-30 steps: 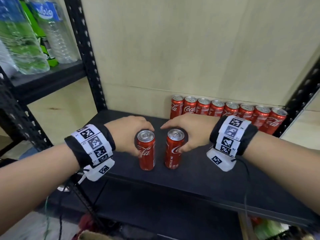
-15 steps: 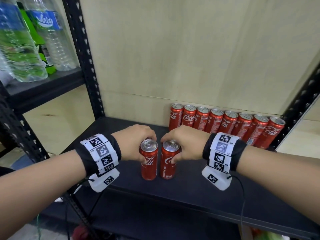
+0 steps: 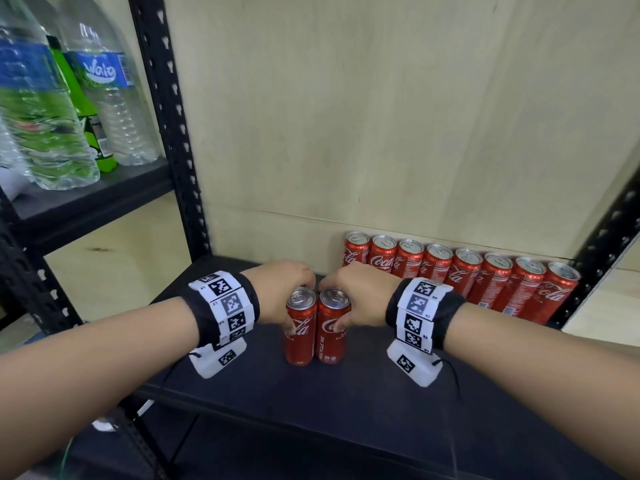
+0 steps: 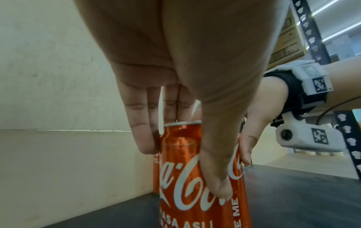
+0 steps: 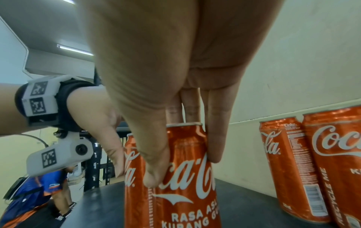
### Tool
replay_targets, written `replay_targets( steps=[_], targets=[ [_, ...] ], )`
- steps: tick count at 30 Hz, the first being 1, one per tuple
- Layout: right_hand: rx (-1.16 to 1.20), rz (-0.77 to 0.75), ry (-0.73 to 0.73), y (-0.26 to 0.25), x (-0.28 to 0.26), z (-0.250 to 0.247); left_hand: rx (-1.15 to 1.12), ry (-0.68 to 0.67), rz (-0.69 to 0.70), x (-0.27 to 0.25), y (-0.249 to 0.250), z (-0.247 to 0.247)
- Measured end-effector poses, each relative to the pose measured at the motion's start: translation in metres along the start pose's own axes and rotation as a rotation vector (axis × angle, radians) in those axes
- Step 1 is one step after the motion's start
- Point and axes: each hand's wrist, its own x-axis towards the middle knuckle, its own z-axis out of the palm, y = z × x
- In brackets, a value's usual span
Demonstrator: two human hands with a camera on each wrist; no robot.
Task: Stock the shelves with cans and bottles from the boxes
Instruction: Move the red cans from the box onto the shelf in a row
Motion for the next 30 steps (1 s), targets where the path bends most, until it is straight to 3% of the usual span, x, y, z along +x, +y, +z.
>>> replay_targets(
  steps=[13, 30],
  targets=[
    [-0.007, 0.139, 0.073, 0.027, 0.062, -0.01, 0.08, 0.056, -0.072, 0.072, -0.044, -0.012],
    [-0.273, 0.225, 0.241, 0.057, 0.101, 0.009, 0.057, 0.23, -0.018, 0.115, -0.074, 0.009]
  ],
)
